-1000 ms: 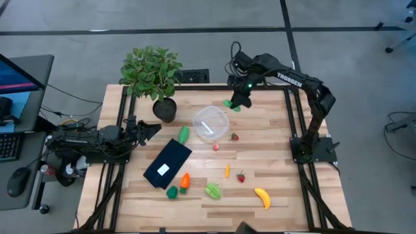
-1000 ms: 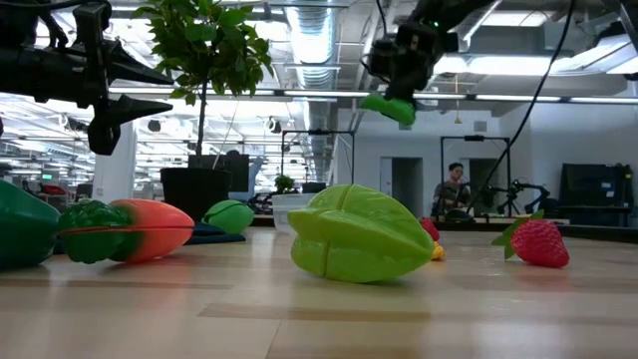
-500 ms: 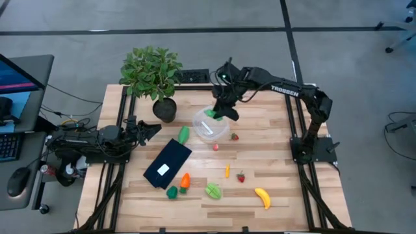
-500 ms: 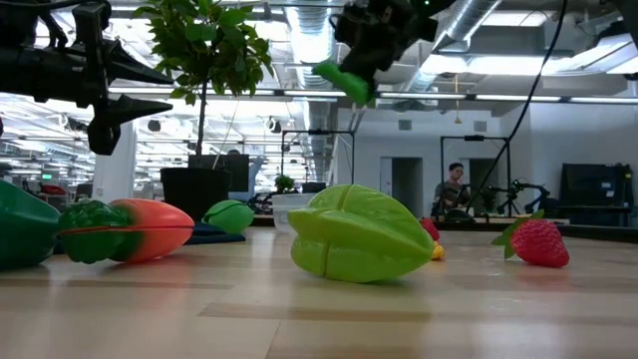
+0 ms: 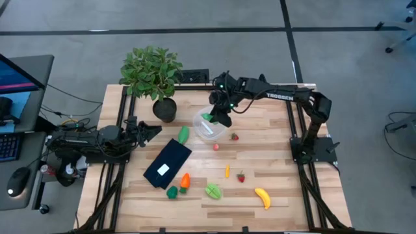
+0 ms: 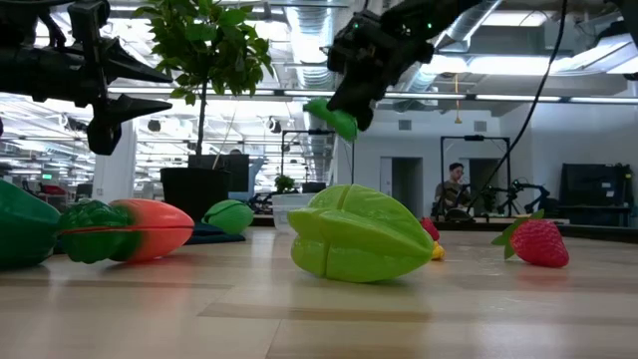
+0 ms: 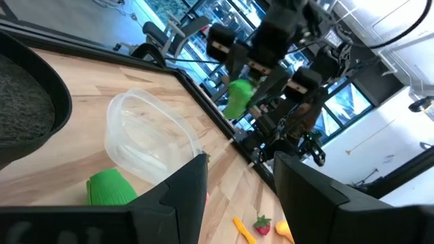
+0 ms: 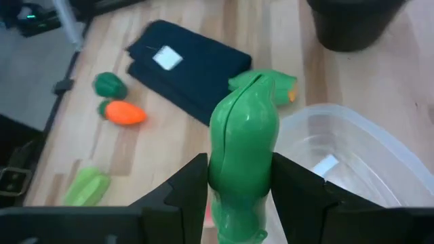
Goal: Pick and placing Produce into tupperware
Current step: Put the green pea into the transparent bin
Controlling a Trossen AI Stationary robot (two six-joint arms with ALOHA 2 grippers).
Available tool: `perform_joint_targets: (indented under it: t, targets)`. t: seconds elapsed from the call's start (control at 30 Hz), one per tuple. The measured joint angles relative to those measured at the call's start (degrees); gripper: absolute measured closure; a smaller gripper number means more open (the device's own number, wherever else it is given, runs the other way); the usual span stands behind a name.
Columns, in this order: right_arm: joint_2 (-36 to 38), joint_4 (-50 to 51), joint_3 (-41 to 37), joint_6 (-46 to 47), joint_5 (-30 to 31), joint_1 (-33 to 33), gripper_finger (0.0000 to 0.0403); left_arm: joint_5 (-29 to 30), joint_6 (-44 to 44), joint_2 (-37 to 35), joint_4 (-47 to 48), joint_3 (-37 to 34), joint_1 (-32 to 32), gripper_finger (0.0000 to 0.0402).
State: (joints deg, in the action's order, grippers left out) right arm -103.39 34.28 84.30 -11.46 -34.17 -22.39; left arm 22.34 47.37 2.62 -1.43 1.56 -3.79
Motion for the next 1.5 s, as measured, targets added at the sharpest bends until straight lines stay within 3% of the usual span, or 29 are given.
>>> perform_joint_targets:
  t: [0.37,0.53,0.9,1.5]
  targets:
    - [0.00,-13.27,-9.89,5.54,6.93,-0.03,0.0257,-0.01,-0.67,-0.01,0.00,-0.01,0.01,0.0242]
    - [0.00,-17.51,-13.51,8.06,13.30,-0.16,0.0256,0.01,-0.74,-0.01,0.00,0.00,0.00,0.0242]
    - [0.00,-20.39,-15.03,10.15,22.84,-0.49,0.0256,0.87,-0.83,-0.01,0.02,0.00,0.02,0.0242]
    - [-5.79,-20.29,-14.98,11.47,23.97,2.20,0.0255,0.92,-0.87,-0.01,0.02,0.00,0.01,0.0242]
